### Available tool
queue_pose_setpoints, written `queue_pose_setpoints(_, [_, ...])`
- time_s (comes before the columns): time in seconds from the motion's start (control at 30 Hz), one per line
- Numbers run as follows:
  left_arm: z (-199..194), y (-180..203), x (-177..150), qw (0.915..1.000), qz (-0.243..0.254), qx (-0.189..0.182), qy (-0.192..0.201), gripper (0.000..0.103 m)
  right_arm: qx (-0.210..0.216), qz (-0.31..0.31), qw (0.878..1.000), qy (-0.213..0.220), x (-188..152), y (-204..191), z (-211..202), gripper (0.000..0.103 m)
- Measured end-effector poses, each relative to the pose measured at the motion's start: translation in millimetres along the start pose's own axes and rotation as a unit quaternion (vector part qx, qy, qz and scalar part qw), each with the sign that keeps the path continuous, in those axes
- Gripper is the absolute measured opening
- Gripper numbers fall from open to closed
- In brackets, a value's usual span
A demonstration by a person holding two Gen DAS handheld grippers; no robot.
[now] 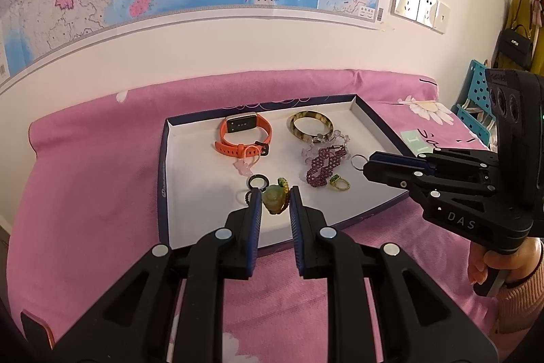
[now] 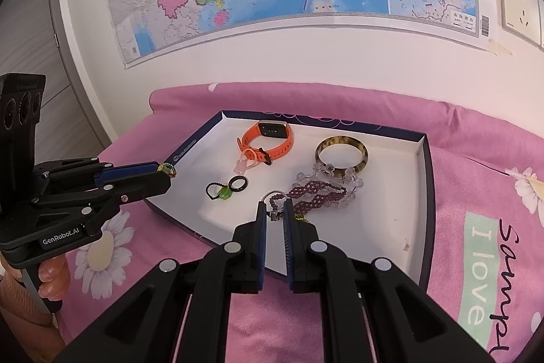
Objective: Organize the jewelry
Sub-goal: 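Carry the charm into the box with the left tool while the right tool follows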
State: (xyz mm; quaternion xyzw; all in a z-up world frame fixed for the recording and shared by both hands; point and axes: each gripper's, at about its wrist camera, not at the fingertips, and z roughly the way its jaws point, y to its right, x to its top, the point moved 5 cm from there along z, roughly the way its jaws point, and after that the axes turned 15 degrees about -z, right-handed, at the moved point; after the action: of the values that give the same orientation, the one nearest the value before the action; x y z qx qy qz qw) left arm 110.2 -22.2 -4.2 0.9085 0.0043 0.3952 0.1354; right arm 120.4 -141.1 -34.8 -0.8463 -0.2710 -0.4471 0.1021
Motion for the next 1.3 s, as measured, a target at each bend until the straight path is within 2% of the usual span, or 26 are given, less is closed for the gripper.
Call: queue_pose_setpoints(1.3, [28,-1,-4,0.9995,-0.007,0.018,-0.024,0.017,-0.002,0.020,1.000,-0.024,-8,13,21,0.008])
